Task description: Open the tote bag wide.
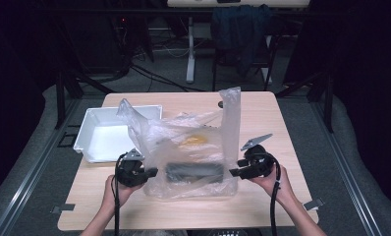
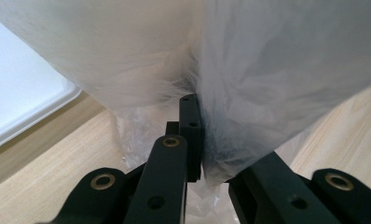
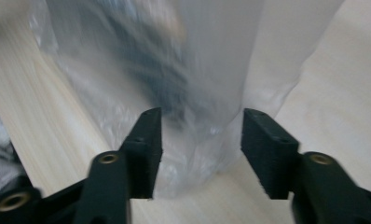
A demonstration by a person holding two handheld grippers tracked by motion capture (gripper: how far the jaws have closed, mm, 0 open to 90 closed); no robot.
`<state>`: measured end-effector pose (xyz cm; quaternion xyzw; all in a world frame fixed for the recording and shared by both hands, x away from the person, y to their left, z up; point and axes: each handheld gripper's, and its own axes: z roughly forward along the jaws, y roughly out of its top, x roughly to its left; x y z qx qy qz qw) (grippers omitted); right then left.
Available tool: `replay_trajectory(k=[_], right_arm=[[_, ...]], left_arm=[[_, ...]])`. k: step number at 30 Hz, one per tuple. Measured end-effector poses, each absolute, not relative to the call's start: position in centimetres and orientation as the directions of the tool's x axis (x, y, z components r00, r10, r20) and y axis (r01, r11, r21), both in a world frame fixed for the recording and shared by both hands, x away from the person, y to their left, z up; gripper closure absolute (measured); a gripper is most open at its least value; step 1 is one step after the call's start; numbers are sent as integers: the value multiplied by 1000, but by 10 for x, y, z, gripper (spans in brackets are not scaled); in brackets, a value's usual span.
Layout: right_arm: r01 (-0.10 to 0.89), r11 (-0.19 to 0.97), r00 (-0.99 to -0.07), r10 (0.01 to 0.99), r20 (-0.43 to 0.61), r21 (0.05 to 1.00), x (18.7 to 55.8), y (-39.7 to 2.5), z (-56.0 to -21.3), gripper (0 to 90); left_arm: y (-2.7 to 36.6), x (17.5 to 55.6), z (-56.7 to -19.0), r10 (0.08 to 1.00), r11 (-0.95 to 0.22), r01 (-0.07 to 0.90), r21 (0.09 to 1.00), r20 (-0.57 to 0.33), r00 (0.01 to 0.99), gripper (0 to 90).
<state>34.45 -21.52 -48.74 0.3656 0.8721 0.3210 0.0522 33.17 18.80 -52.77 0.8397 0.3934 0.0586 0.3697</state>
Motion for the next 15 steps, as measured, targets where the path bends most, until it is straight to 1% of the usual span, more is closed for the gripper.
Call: replay_trajectory(k=[1, 2, 3, 4, 5, 6, 8, 9, 13, 14, 15], right_arm=[[592, 520, -731, 668, 140, 616, 345, -216, -481, 462], [592, 520, -731, 668, 140, 616, 345, -216, -481, 462], [575, 496, -727, 675, 127, 651, 345, -215, -472, 504], [567, 487, -728, 673, 129, 664, 346, -213, -469, 552], [567, 487, -728, 673, 129, 664, 346, -213, -469, 552], [559, 475, -725, 678, 122, 680, 346, -209, -469, 722], [546, 486, -728, 678, 100, 682, 345, -206, -472, 857], [546, 487, -732, 673, 105, 682, 345, -206, -473, 896], [553, 499, -730, 676, 99, 667, 345, -205, -477, 900], [556, 496, -726, 680, 99, 667, 345, -205, -478, 900], [558, 504, -729, 677, 100, 659, 345, -205, -480, 900]], left_arm=[[189, 332, -528, 704, -423, 613, 668, -184, 686, 867], [188, 332, -528, 702, -419, 617, 666, -194, 685, 867], [189, 332, -528, 703, -428, 607, 669, -176, 689, 866], [189, 332, -529, 698, -436, 608, 664, -177, 693, 863], [189, 332, -529, 698, -436, 608, 664, -177, 693, 861], [189, 332, -529, 700, -434, 610, 663, -178, 692, 858], [190, 332, -529, 697, -437, 610, 661, -179, 694, 844], [190, 332, -529, 695, -439, 609, 660, -180, 696, 831], [194, 332, -527, 695, -427, 612, 666, -191, 693, 756], [195, 332, -526, 696, -418, 613, 670, -197, 691, 756], [196, 332, -524, 699, -406, 623, 669, -212, 683, 675]])
